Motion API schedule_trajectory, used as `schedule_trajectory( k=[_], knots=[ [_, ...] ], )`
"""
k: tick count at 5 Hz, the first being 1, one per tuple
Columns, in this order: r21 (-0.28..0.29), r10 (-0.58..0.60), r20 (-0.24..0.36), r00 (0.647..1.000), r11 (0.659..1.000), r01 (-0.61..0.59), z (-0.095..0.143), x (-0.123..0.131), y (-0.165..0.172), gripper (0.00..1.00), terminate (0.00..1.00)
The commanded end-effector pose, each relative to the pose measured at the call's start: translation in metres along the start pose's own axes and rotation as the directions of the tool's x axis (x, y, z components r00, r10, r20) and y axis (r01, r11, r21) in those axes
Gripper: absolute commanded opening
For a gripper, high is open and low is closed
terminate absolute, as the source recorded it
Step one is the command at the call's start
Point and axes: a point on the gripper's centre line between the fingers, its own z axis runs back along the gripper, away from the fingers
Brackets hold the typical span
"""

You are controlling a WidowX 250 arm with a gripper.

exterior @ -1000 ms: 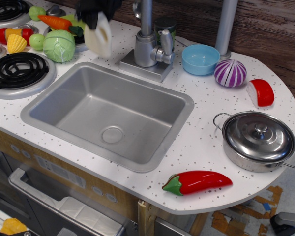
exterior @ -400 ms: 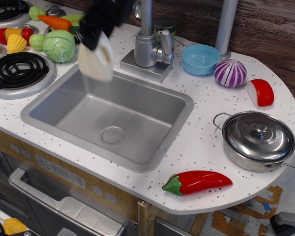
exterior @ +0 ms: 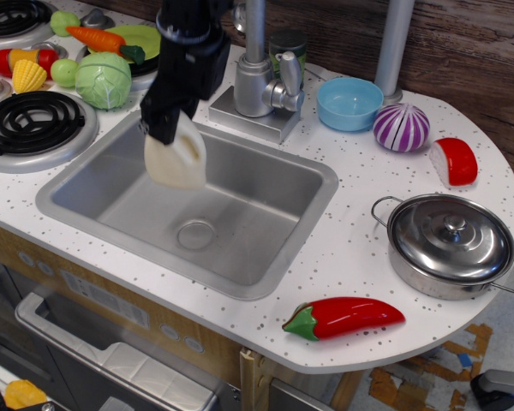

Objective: Put detergent in sink

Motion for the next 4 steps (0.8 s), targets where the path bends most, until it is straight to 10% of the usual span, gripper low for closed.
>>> schedule_trajectory(
  k=[1, 3, 4],
  knots=[
    [0.095, 0.066, 0.007, 0.998, 0.993, -0.066, -0.006, -0.006, -0.003, 0.0, 0.0],
    [0.116, 0.082, 0.03, 0.996, 0.99, -0.085, -0.022, 0.003, -0.007, 0.0, 0.0],
    [0.112, 0.081, 0.056, 0.995, 0.99, -0.086, -0.023, 0.004, -0.006, 1.0, 1.0]
  ],
)
